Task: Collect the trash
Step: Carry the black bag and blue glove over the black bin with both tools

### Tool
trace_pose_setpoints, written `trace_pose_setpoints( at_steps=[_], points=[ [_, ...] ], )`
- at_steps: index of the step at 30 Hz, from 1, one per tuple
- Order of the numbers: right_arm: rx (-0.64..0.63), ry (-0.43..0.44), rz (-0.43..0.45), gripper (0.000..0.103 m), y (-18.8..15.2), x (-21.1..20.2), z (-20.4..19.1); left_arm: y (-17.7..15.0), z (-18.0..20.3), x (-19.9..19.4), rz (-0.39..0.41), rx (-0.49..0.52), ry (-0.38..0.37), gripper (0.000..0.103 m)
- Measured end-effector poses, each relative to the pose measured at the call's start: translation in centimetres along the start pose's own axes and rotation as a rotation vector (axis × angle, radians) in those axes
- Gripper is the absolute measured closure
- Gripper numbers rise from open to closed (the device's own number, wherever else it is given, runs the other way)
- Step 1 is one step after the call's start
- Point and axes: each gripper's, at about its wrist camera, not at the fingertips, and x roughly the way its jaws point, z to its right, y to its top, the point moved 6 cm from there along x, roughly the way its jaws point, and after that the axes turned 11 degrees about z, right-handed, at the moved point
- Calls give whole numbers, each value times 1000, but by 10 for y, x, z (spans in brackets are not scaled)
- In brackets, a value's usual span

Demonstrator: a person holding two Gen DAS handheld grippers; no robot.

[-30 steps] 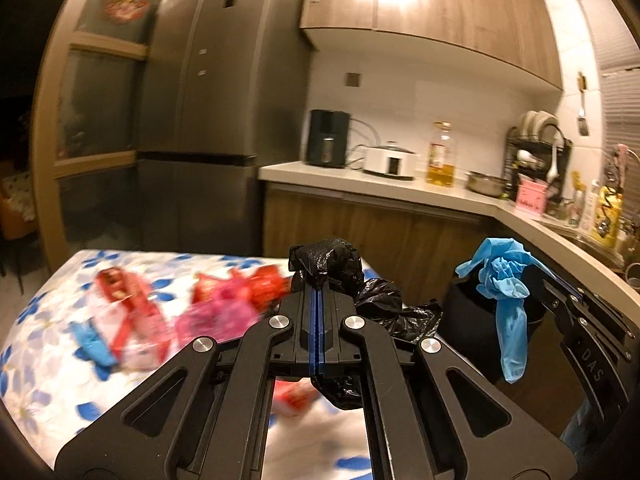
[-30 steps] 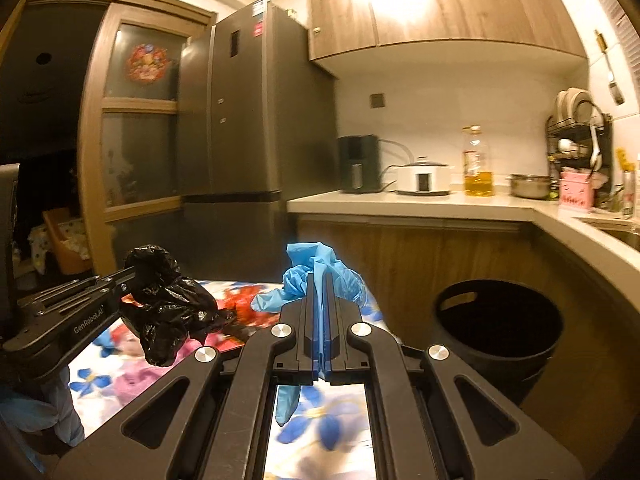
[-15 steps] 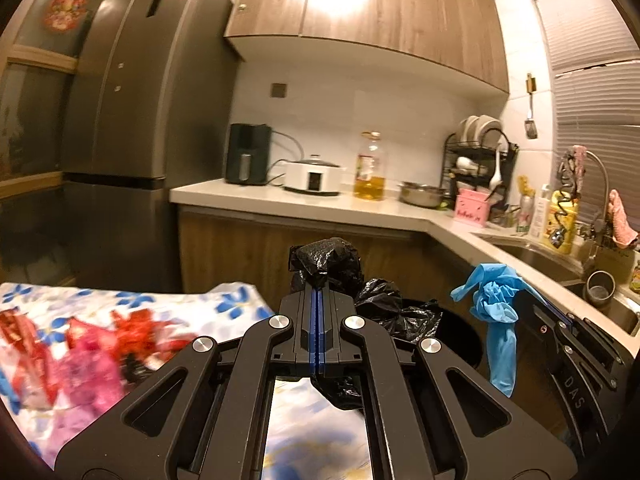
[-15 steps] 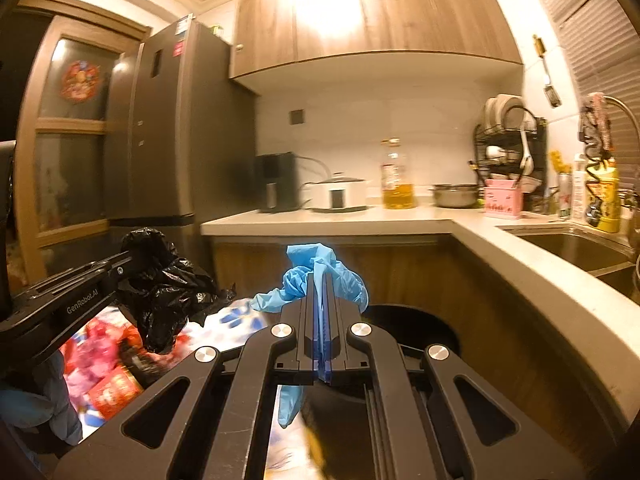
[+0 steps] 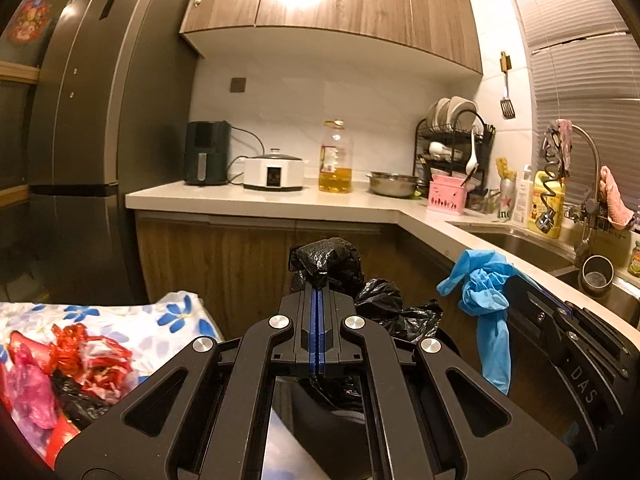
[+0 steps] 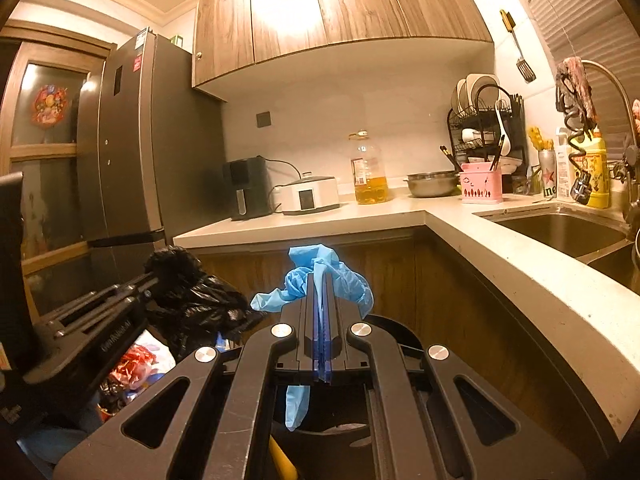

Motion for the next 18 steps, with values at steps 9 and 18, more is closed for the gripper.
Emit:
trace_pose_setpoints(
  at_steps=[9,18],
  points=[
    [12,3,-22,100,-8,19,11,-15,11,26,-37,-9,-16,103],
    [32,22,-37,100,-14,34,17,-24,16,47,-54,-12,-35,103]
  ],
)
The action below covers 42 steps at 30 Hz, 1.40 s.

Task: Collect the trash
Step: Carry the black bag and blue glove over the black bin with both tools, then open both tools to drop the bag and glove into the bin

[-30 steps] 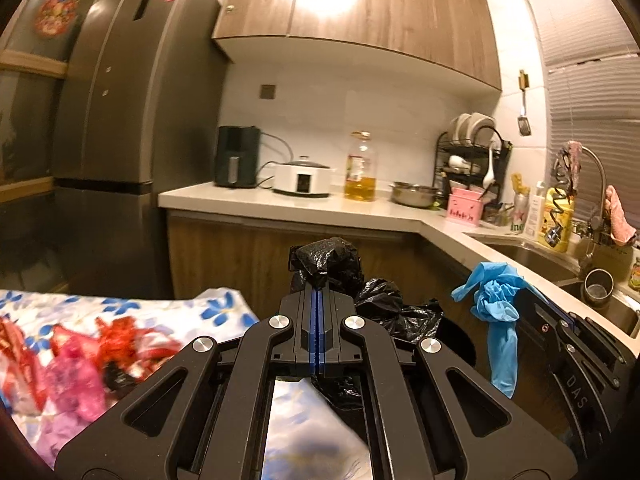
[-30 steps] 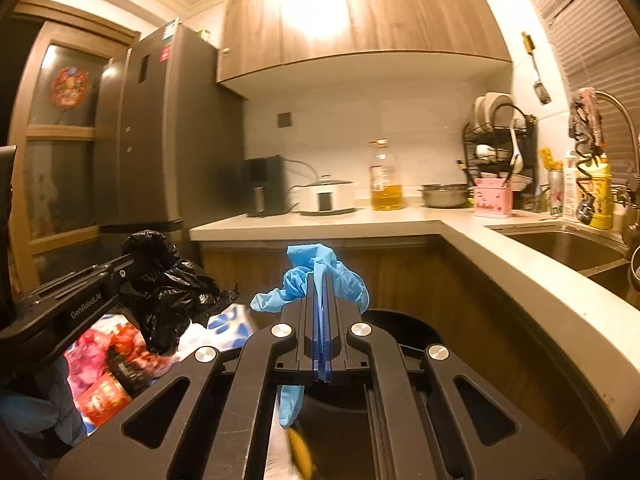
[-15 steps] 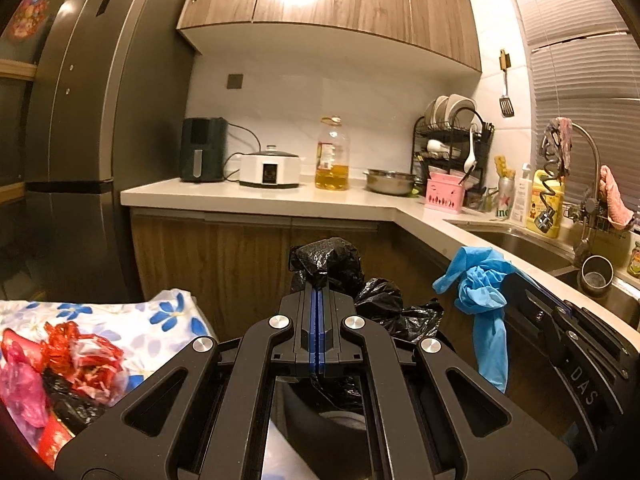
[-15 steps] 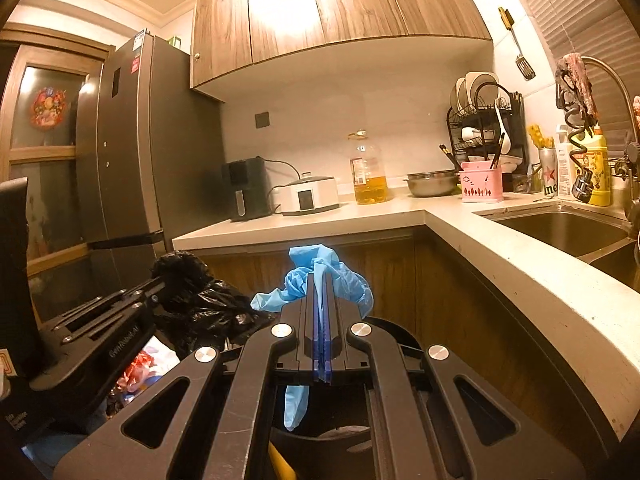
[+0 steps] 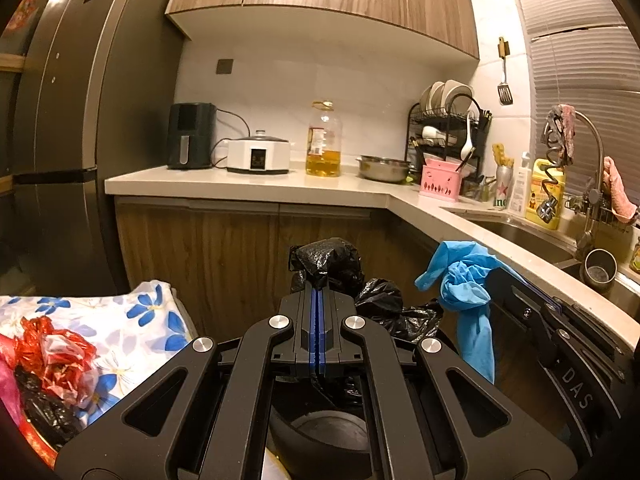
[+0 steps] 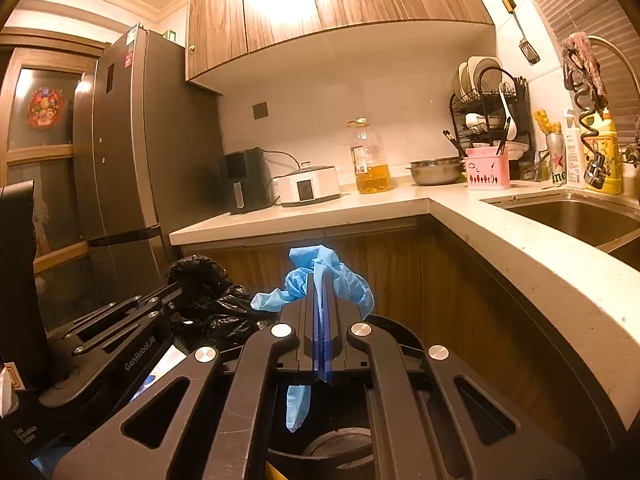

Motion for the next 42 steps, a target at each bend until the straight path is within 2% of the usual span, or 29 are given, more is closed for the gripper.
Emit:
trace_pose_setpoints(
  at_steps=[9,12,14,19,24,32,39,42],
  points=[
    [4,12,-31,100,-9,11,-3,-12,0,16,-37,-15,-33,103],
    [12,10,-34,98,-10,14,-1,-16,0,21,-52,-4,-41,99],
    [17,5,-35,94,-11,15,0,-18,0,22,-60,-7,-43,90],
    [24,-7,-33,76,-11,15,4,-22,-2,23,-62,-14,-43,65],
    [35,-26,-32,69,-11,13,10,-23,-5,20,-59,-15,-30,51],
    [11,-52,-24,51,-11,0,6,-23,-26,-1,-39,0,68,30],
    [2,-68,-28,34,-14,-13,-4,-22,-48,-36,-39,28,184,22],
    [0,-71,-28,30,-15,-22,-11,-20,-58,-53,-30,45,223,19]
  ],
)
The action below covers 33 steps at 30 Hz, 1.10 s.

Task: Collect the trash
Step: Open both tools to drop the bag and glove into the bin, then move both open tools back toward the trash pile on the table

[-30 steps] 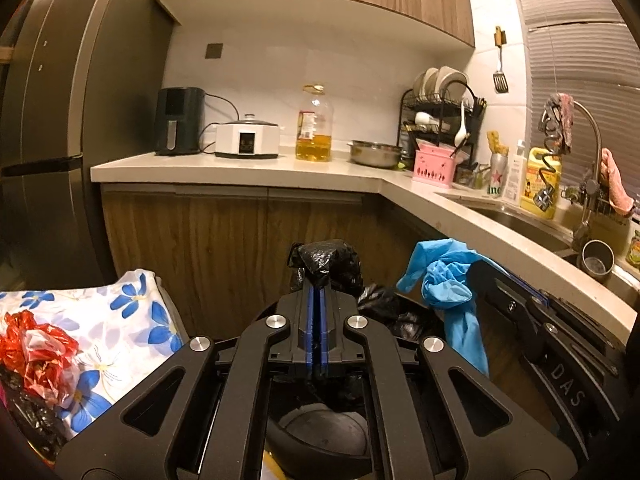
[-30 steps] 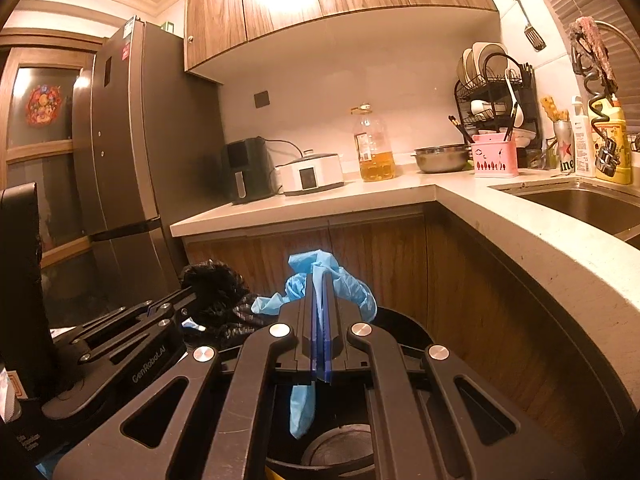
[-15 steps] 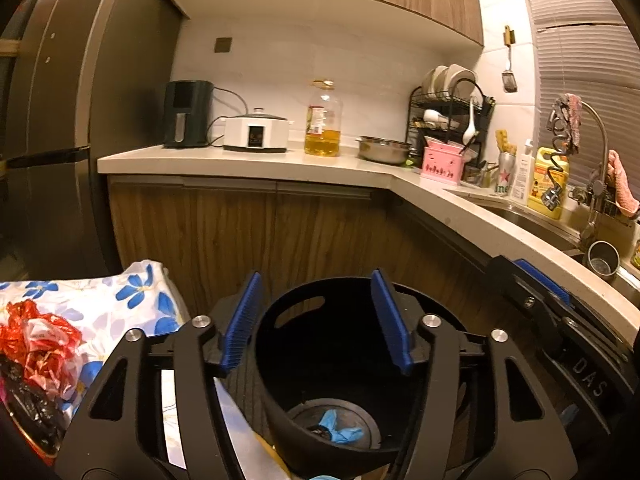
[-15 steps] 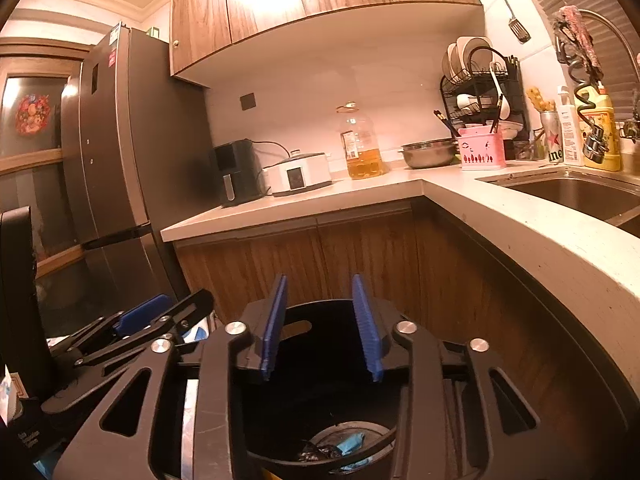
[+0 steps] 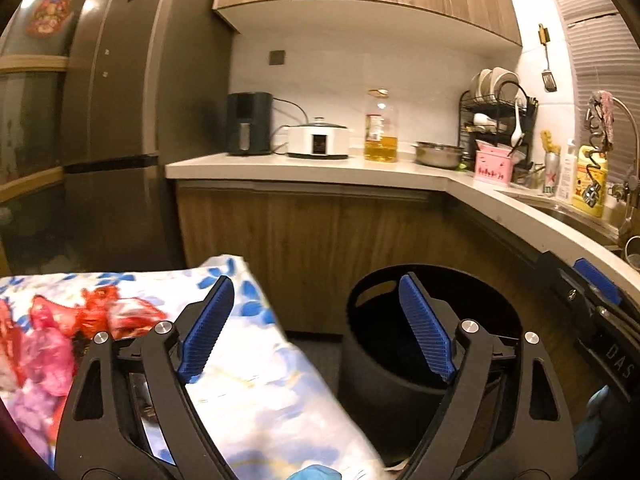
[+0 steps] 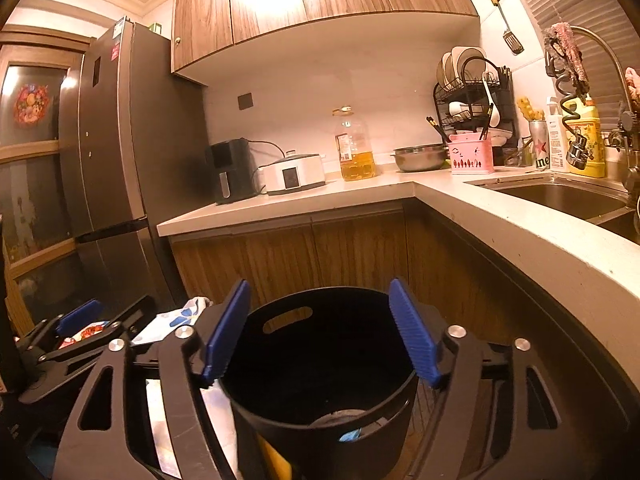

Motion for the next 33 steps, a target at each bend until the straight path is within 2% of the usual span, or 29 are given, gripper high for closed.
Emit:
trace_pose_setpoints(
  at_steps=[7,19,33],
  points=[
    [-12,1,12,21,0,-25,-16,1,-26,-35,19,-7,52,16],
    [-16,32,19,20,-3,-61,-41,0,-64,-85,44,-30,123,16],
    [-17,74,15,20,-7,-86,-72,-9,-107,-124,59,-34,203,16]
  ],
)
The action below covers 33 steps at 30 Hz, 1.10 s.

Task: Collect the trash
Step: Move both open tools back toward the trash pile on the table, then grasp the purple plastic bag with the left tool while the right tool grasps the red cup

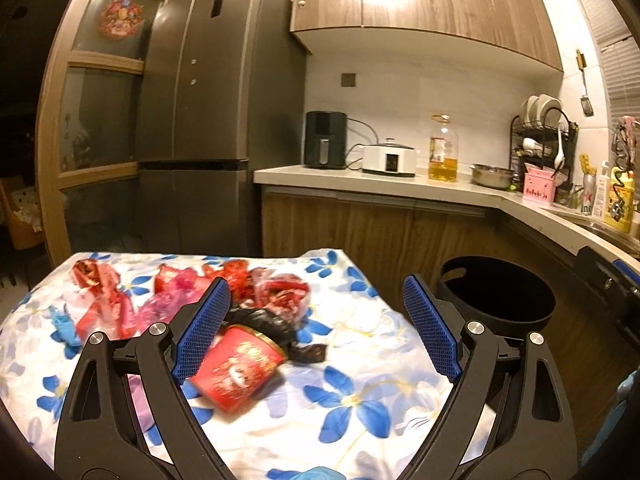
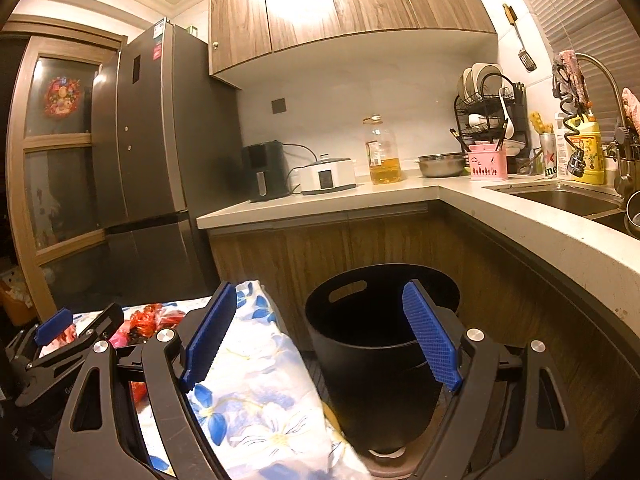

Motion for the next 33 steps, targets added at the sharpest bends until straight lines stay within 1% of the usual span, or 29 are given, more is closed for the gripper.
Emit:
trace_pose_setpoints(
  at_steps=[4,10,14,16,18,22,25,27,30,33],
  points=[
    [6,17,-9,20,-5,-4,-11,-9,-24,-10,6,12,46,16],
    [21,55,-29,20,-17,-6,-31,-26,-75,-24,23,59,153,16],
    [28,86,-47,20,-26,-7,-47,-41,-113,-29,-14,59,214,16],
    [26,100,-60,20,-31,-7,-57,-47,-129,-30,-36,37,229,16],
    [23,116,-68,20,-35,-7,-65,-53,-141,-30,-55,18,238,16],
    [0,138,-72,20,-40,-8,-81,-61,-153,-25,-86,55,248,16],
    [-6,148,-79,20,-42,-7,-90,-68,-158,-19,-120,46,234,18],
    [-9,154,-85,20,-43,-5,-94,-75,-162,-13,-159,21,214,19],
    [-16,169,-96,20,-47,-2,-104,-85,-170,-5,-214,-16,194,24],
    [-25,187,-114,20,-55,0,-115,-95,-174,0,-262,-39,186,35]
  ],
)
